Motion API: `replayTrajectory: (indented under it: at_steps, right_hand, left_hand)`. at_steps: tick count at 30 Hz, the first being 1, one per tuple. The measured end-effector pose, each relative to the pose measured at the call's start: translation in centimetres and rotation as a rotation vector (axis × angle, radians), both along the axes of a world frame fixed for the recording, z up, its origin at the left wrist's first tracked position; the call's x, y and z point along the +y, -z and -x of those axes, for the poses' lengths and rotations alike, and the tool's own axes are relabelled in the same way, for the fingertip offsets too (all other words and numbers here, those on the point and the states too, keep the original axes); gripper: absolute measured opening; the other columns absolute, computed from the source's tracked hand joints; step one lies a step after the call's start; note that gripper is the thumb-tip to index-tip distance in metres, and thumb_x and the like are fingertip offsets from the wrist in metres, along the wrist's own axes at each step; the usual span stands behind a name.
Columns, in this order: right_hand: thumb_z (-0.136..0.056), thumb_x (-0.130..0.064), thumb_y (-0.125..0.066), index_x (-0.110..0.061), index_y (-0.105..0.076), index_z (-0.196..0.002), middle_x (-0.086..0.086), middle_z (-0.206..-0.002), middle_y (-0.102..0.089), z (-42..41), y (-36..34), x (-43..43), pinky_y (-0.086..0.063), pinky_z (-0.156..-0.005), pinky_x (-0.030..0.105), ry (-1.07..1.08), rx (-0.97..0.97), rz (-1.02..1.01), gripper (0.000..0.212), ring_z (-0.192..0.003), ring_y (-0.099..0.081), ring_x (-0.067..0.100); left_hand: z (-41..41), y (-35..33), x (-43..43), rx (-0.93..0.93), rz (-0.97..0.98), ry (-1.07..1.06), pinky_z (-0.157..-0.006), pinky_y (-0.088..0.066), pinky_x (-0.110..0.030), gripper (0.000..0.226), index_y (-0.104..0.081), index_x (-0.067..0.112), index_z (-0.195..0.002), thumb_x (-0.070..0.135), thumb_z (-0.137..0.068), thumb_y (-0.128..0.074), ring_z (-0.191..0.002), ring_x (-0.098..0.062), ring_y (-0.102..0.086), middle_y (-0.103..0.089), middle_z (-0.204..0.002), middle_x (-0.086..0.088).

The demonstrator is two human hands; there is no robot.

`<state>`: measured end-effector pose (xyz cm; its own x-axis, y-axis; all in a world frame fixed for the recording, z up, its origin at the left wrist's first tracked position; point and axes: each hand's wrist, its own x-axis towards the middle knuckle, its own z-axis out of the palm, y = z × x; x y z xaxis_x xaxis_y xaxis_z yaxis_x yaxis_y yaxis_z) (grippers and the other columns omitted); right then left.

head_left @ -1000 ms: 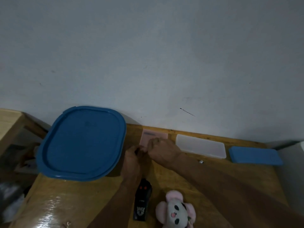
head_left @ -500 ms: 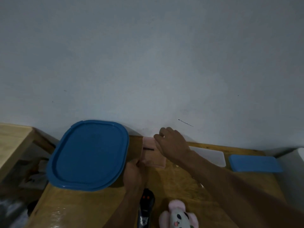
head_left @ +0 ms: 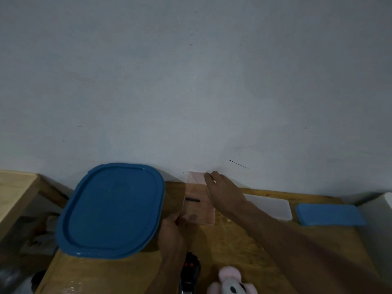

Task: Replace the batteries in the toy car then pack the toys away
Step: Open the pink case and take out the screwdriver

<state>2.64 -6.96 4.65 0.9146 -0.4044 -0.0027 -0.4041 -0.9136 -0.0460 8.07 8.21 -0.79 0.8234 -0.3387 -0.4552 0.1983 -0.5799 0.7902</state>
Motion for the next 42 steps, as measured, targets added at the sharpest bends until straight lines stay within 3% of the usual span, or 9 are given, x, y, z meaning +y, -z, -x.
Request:
replayTrajectory:
  at_steps: [3,9,13,16,20,23,26,31,42]
  right_hand:
    - [-0.078,-0.001,-0.068,0.001,-0.054,-0.125,0.022,-0.117,-0.06,0.3,0.2,-0.2,-0.056,-0.074,0.037,-0.006,-0.05,0.002,0.049,-0.094,-0.064,0.033]
    - [-0.046,-0.008,-0.088,-0.009,-0.071,-0.094,0.011,-0.094,-0.071,1.2,0.5,0.8,-0.058,-0.066,0.032,-0.061,-0.037,0.05,0.052,-0.081,-0.068,0.025]
    - [-0.068,-0.009,-0.077,-0.01,-0.065,-0.108,0.013,-0.107,-0.065,1.3,0.6,1.5,-0.053,-0.079,0.038,-0.086,0.01,-0.009,0.041,-0.095,-0.062,0.029]
    - [-0.088,-0.012,-0.058,-0.011,-0.058,-0.122,0.012,-0.122,-0.057,0.8,1.0,1.9,-0.044,-0.094,0.041,-0.083,0.108,-0.06,0.034,-0.111,-0.052,0.031]
    - [-0.091,-0.019,-0.056,-0.016,-0.062,-0.118,0.009,-0.118,-0.062,-0.1,1.7,2.3,-0.047,-0.092,0.04,-0.015,0.165,-0.09,0.028,-0.107,-0.055,0.028]
    - [-0.091,-0.022,-0.056,-0.017,-0.064,-0.116,0.008,-0.117,-0.062,-0.7,1.9,2.4,-0.047,-0.091,0.041,0.025,0.189,-0.094,0.027,-0.107,-0.056,0.028]
    - [-0.088,-0.029,-0.06,-0.014,-0.063,-0.112,0.009,-0.115,-0.062,-1.2,1.7,2.6,-0.048,-0.089,0.04,0.048,0.188,-0.1,0.029,-0.106,-0.056,0.029]
    - [-0.088,-0.025,-0.062,-0.012,-0.061,-0.112,0.011,-0.114,-0.062,-1.1,1.5,2.9,-0.049,-0.086,0.042,0.023,0.215,-0.092,0.027,-0.104,-0.057,0.03]
    - [-0.086,-0.043,-0.063,-0.013,-0.058,-0.12,0.01,-0.122,-0.058,-1.1,2.1,3.0,-0.045,-0.09,0.041,-0.034,0.171,-0.194,0.046,-0.113,-0.052,0.028]
  left_hand:
    - [0.1,-0.3,0.3,-0.01,0.06,0.014,-0.057,-0.041,-0.003,0.025,-0.064,-0.003,-0.09,0.016,-0.098,-0.051,-0.07,-0.004,-0.054,-0.066,-0.083,-0.003]
    - [0.2,-0.8,0.0,-0.068,-0.097,0.161,-0.086,-0.048,-0.03,0.03,-0.071,0.016,-0.101,0.041,-0.09,-0.059,-0.09,-0.016,-0.064,-0.071,-0.101,-0.004]
    - [-0.3,-0.9,-0.3,0.027,-0.076,0.236,-0.073,-0.042,-0.011,0.032,-0.068,0.006,-0.113,0.03,-0.097,-0.053,-0.096,-0.018,-0.06,-0.068,-0.113,-0.011]
    - [-0.4,-1.2,0.0,-0.029,-0.09,0.223,-0.078,-0.046,-0.023,0.029,-0.071,0.007,-0.106,0.03,-0.095,-0.056,-0.096,-0.023,-0.065,-0.07,-0.106,-0.009]
    - [-0.3,-1.0,0.3,-0.043,0.009,0.151,-0.059,-0.039,-0.011,0.021,-0.07,0.005,-0.096,0.013,-0.098,-0.051,-0.076,-0.012,-0.062,-0.068,-0.088,-0.002]
    - [-0.6,-0.4,0.0,-0.027,-0.039,0.205,-0.071,-0.047,-0.019,0.023,-0.066,-0.004,-0.107,0.004,-0.098,-0.047,-0.086,-0.023,-0.062,-0.061,-0.091,-0.008]
    - [-0.8,-0.6,-0.5,-0.033,-0.076,0.291,-0.07,-0.043,-0.013,0.025,-0.061,-0.016,-0.109,-0.003,-0.098,-0.042,-0.063,-0.006,-0.042,-0.052,-0.072,-0.005]
    - [-0.1,-1.7,0.1,-0.116,-0.026,0.17,-0.049,-0.035,-0.011,0.02,-0.074,0.01,-0.09,0.018,-0.095,-0.056,-0.063,-0.004,-0.052,-0.071,-0.084,-0.004]
    - [0.0,-1.8,0.3,-0.157,-0.06,0.167,-0.054,-0.031,-0.012,0.017,-0.073,0.018,-0.089,0.021,-0.095,-0.056,-0.072,-0.006,-0.058,-0.071,-0.086,0.0]
